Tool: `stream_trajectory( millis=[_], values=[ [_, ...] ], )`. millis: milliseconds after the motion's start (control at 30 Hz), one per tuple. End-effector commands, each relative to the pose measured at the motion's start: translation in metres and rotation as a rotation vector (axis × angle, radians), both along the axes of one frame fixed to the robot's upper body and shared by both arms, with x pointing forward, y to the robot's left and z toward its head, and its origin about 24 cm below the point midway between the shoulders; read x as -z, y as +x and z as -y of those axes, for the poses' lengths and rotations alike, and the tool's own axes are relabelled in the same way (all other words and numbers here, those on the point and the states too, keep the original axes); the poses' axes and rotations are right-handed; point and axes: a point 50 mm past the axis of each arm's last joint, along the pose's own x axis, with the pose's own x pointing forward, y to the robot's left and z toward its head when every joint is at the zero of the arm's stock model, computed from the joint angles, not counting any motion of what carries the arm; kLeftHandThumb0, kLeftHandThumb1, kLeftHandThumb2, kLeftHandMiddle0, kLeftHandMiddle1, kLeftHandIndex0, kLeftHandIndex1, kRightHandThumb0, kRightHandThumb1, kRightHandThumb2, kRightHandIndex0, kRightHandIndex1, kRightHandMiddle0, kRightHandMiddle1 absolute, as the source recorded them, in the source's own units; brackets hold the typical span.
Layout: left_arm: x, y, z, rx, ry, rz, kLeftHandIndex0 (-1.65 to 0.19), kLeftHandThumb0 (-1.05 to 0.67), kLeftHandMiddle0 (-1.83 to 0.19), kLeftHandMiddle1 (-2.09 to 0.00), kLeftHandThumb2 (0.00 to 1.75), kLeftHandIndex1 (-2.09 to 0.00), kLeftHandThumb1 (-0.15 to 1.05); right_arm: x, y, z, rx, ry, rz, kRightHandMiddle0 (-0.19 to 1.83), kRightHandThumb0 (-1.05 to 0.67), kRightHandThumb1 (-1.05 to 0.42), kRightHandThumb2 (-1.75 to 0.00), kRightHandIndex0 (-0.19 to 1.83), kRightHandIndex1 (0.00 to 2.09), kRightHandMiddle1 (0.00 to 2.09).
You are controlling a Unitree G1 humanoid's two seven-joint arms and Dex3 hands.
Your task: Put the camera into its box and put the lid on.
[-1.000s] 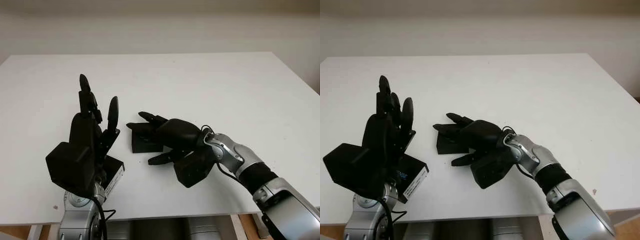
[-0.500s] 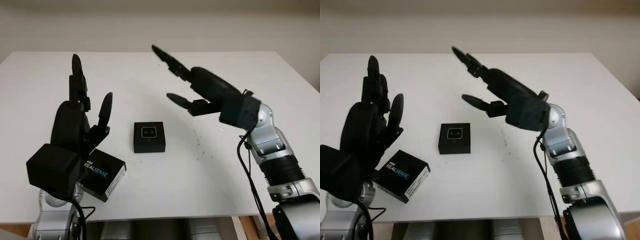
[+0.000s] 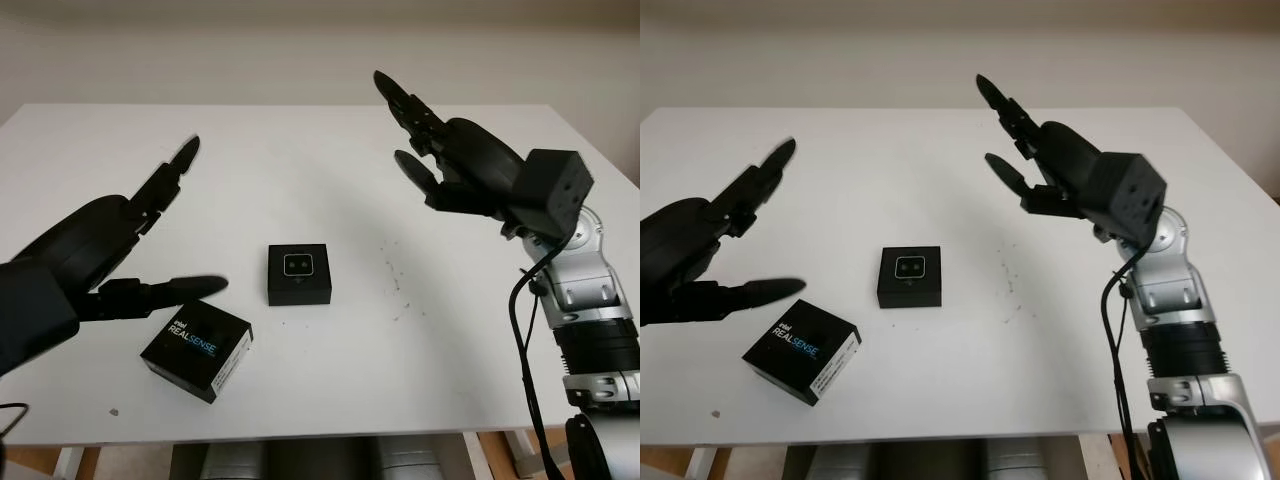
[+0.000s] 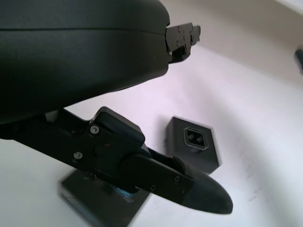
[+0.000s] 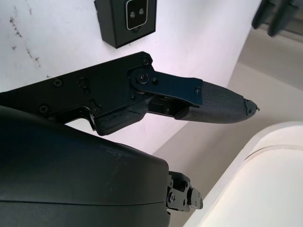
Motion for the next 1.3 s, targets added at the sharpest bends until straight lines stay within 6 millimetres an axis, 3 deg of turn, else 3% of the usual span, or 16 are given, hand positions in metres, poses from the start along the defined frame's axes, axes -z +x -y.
stream_trajectory(
  millis=[0, 133, 367, 567, 833, 1267],
  values=[
    [0.001, 0.000, 0.004, 0.053, 0.156, -0.026, 0.19, -0.92, 0.19, 0.00, 0.05, 0.00, 0.86, -0.009, 0.000, 0.005, 0.020, 0.028, 0.019, -0.19, -0.83, -1.05, -0.70, -0.19, 0.00, 0.00],
    [0.005, 0.002, 0.009, 0.141, 0.385, -0.085, 0.19, -0.88, 0.19, 0.00, 0.04, 0.00, 0.82, -0.011, 0.001, 0.013, 0.054, 0.079, 0.015, -0.19, -0.81, -1.05, -0.70, -0.19, 0.00, 0.00],
    [0.015, 0.004, 0.017, 0.206, 0.508, -0.116, 0.19, -0.90, 0.19, 0.00, 0.05, -0.01, 0.82, -0.012, 0.001, 0.019, 0.071, 0.142, -0.017, -0.19, -0.81, -1.05, -0.71, -0.19, 0.00, 0.00],
    [0.030, 0.006, 0.023, 0.220, 0.616, -0.104, 0.19, -0.76, 0.19, 0.00, 0.04, -0.01, 0.77, -0.011, -0.001, 0.022, 0.090, 0.154, -0.018, -0.19, -0.80, -1.05, -0.72, -0.19, 0.00, 0.00],
    [0.047, 0.013, 0.025, 0.228, 0.586, -0.010, 0.16, -0.67, 0.16, -0.05, 0.05, -0.04, 0.77, -0.007, -0.005, 0.023, 0.100, 0.147, -0.030, -0.19, -0.79, -1.05, -0.73, -0.19, 0.00, 0.00],
    [0.066, 0.022, 0.019, 0.235, 0.541, -0.010, -0.01, -0.56, -0.05, -0.08, 0.07, -0.11, 0.87, -0.008, -0.009, 0.023, 0.116, 0.131, -0.012, -0.19, -0.78, -1.05, -0.72, -0.19, 0.00, 0.00]
  ],
)
